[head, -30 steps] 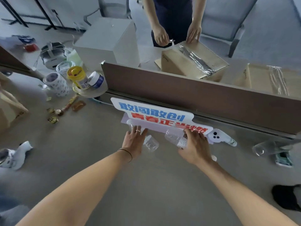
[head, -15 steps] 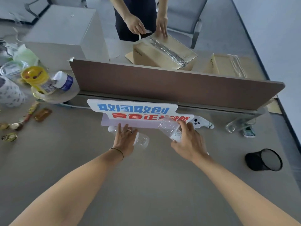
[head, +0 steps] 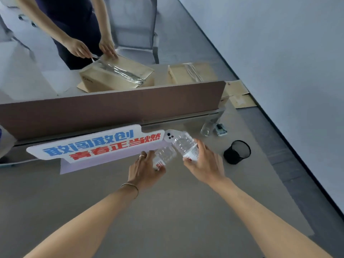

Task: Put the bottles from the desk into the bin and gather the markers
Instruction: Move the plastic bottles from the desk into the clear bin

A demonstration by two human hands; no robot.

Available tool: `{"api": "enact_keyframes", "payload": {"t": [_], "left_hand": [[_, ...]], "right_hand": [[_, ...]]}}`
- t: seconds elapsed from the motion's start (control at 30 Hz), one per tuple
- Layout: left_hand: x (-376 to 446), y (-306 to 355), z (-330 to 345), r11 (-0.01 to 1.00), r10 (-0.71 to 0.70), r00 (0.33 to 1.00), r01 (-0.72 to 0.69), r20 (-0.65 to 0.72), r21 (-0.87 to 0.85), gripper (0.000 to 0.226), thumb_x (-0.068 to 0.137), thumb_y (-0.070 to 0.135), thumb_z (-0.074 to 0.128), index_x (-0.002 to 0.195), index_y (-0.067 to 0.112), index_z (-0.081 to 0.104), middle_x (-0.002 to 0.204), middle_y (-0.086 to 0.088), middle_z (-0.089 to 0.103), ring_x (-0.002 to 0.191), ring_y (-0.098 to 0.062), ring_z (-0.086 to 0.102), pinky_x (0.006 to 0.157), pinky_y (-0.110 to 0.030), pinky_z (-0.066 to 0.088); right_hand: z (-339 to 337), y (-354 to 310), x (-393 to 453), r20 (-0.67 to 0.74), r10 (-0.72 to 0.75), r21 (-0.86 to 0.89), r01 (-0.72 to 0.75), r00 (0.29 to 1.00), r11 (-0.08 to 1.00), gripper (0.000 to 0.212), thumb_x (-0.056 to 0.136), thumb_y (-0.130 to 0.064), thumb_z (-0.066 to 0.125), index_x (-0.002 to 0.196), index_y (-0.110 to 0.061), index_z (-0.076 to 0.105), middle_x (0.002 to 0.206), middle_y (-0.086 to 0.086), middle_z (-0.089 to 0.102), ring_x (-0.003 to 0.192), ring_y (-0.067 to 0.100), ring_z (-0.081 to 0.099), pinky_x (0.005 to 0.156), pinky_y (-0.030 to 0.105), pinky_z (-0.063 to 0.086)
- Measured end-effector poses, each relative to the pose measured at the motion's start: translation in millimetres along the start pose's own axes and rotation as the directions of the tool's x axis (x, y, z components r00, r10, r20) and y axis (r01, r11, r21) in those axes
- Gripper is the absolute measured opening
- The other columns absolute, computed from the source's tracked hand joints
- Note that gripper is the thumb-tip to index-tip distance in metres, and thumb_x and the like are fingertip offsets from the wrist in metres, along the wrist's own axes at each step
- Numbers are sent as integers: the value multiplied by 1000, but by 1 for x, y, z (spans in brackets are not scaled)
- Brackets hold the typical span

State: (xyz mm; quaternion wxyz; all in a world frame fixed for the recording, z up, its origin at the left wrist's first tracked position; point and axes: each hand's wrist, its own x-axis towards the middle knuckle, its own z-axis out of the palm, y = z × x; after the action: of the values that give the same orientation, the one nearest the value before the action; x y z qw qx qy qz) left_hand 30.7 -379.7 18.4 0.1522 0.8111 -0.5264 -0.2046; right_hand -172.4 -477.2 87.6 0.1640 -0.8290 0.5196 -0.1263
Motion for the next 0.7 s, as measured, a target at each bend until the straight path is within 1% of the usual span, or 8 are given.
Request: {"api": "enact_keyframes", "payload": {"t": [0.1,0.23,0.3,0.4,0.5,0.57,0.63,0.7], "left_hand": [[-2,54,22,1000,25,999,-25,40,-9,53,83,61,55,125,30,45,111,4,58,95,-23,65,75,-37,55],[-14,136,59,999,42,995,-42,91,-3,38,85,62,53,105,31,42,98,4,62,85,-26,60,70,-35,44],[-22,179,78,999,47,993,-48,105,9,39,86,62,54,104,29,44,96,2,62,88,-30,62,70,-35,41],[-33,242,110,997,61,990,-65,127,31,41,85,66,52,102,30,46,94,-1,64,93,-33,66,71,-36,44],[-45,306,144,997,68,989,-71,128,15,43,84,69,50,106,32,47,93,-1,67,89,-34,65,72,-37,46],[-52,349,165,997,72,990,-71,120,-14,46,87,68,53,109,28,50,93,-1,68,85,-32,63,70,-36,44],[-59,388,184,997,71,988,-66,134,-42,46,90,67,54,108,25,51,90,0,66,80,-29,58,69,-36,43],[-63,423,203,997,66,984,-58,164,-54,48,92,68,52,107,23,51,89,0,66,79,-27,58,68,-36,43]], "right_hand": [[-21,48,-14,-67,66,16,-65,996,998,62,79,-59,57,130,-26,45,109,1,70,87,33,69,68,37,51],[-53,125,-40,-128,150,96,-139,980,986,63,81,-54,62,134,-25,45,116,4,69,96,35,68,76,42,52],[-71,168,-56,-154,185,130,-166,971,978,63,82,-52,64,135,-24,44,115,6,69,97,36,67,78,42,51],[-99,237,-82,-198,256,168,-224,946,960,63,82,-49,66,135,-21,45,115,8,70,100,37,66,78,41,48],[-127,302,-111,-224,310,173,-275,924,946,63,85,-49,66,136,-19,46,117,8,70,100,38,67,77,40,47],[-142,343,-130,-231,352,180,-315,907,932,63,85,-51,65,136,-18,46,116,9,71,100,37,67,75,39,45],[-153,381,-147,-223,405,198,-366,887,909,63,86,-54,63,136,-18,47,116,7,71,100,35,68,73,37,42],[-161,414,-160,-217,450,220,-406,866,887,63,87,-58,59,136,-19,47,114,5,72,96,31,69,72,36,44]]}}
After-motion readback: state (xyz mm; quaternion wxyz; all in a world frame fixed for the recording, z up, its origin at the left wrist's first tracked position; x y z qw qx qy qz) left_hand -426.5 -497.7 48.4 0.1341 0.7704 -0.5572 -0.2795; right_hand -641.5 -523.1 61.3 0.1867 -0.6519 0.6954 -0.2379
